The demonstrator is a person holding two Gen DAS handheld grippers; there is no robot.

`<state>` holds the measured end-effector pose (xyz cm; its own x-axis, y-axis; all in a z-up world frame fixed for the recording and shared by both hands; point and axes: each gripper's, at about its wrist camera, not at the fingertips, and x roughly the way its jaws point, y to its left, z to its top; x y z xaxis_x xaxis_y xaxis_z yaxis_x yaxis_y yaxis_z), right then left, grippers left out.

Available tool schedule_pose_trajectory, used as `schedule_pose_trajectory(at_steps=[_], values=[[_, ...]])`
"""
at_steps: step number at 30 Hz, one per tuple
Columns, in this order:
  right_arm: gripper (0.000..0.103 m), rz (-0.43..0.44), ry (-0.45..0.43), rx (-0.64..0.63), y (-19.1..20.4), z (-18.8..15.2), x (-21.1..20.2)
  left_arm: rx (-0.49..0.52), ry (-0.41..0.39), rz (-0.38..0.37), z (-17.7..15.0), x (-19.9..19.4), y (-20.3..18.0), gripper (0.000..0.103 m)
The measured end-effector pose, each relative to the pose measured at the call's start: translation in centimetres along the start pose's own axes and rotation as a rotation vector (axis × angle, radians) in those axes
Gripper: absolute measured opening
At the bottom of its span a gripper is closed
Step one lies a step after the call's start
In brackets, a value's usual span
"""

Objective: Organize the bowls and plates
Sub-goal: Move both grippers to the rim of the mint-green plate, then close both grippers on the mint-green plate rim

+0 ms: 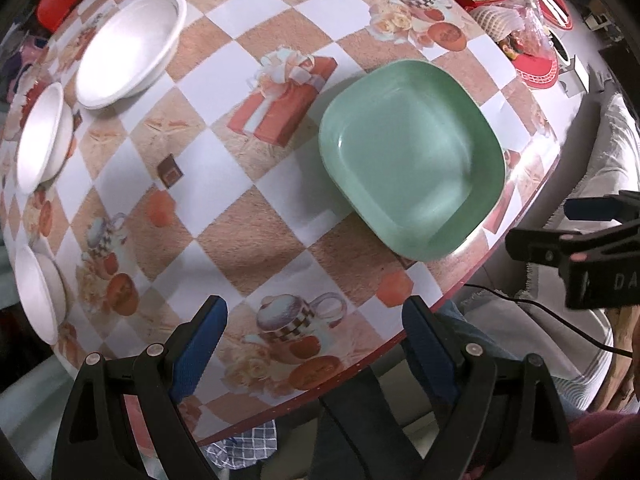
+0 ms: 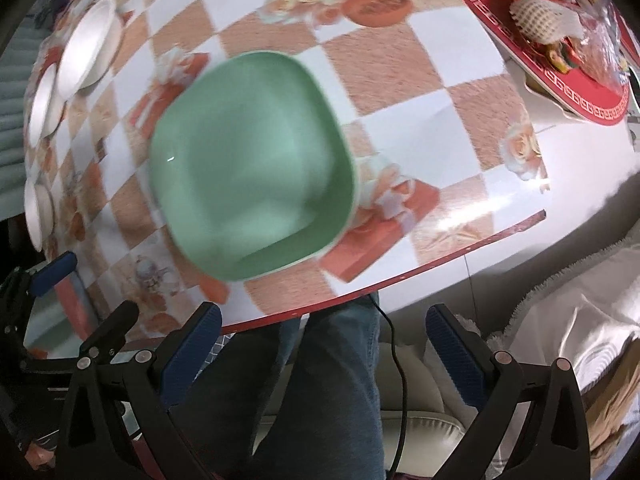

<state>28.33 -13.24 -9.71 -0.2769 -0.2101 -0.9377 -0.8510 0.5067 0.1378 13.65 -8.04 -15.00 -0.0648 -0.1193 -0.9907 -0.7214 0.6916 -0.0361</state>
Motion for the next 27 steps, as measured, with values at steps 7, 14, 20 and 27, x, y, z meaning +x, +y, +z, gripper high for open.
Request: schedule_pose_trajectory(at_steps=[7,14,20,27], values=[[0.103,-0.02,0.023,0.006,-1.3,1.4,0.9,-0.079,0.04,-0.028,1.2,1.8,0.1,0.091],[0.103,-0.037,-0.006,-0.025,-0.9,3.7,1.0,-0.152,0.047,-0.028,2.3,3.5,-0.1,0.091],[0.103,-0.112,-0.042,-0.097,0.5,5.7,1.4,-0.223,0.033,-0.022,3.5,4.9,-0.3,0.091],[0.103,-0.177,-0.077,-0.215,2.8,7.7,2.9,-0.297,0.025,-0.017,4.4,6.9,-0.2,0.091]])
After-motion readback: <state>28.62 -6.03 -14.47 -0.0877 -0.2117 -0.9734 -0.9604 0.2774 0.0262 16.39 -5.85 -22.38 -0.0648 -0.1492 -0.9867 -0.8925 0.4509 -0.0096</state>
